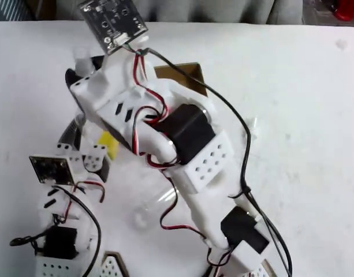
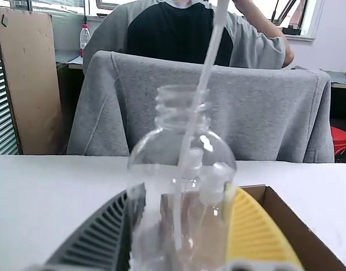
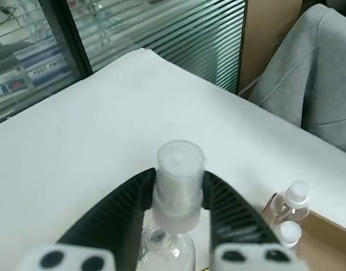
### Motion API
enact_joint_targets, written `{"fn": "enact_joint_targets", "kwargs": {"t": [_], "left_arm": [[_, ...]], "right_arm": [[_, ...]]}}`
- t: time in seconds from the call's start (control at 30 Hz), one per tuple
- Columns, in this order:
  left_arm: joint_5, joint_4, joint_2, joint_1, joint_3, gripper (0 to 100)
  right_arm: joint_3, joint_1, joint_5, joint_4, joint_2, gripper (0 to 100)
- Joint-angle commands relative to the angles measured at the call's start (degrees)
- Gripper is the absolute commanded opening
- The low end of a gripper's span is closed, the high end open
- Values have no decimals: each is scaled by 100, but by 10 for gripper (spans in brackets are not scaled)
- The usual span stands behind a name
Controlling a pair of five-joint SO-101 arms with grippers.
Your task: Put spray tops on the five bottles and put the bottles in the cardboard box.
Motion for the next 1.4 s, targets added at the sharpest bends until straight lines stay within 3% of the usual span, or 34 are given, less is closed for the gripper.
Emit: {"fn": "enact_joint_targets", "kwargs": {"t": [0.0,0.5,0.7,0.77,1.0,1.2,1.37], "left_arm": [[79,-229,-110,-66,-413,20],[79,-229,-110,-66,-404,20],[79,-229,-110,-66,-396,20],[79,-246,-110,-66,-325,20],[79,-1714,-110,-57,651,20],[79,-2084,-110,382,1002,20],[97,-2092,-110,664,949,20]], "right_arm": [[-273,-145,70,145,-40,173],[-299,-40,18,198,-611,191],[-281,75,18,224,-1033,5],[-273,101,18,400,-1218,47],[-246,312,18,1552,-1815,55],[897,2026,44,1859,-2448,12],[2875,2457,70,1815,-3345,16]]}}
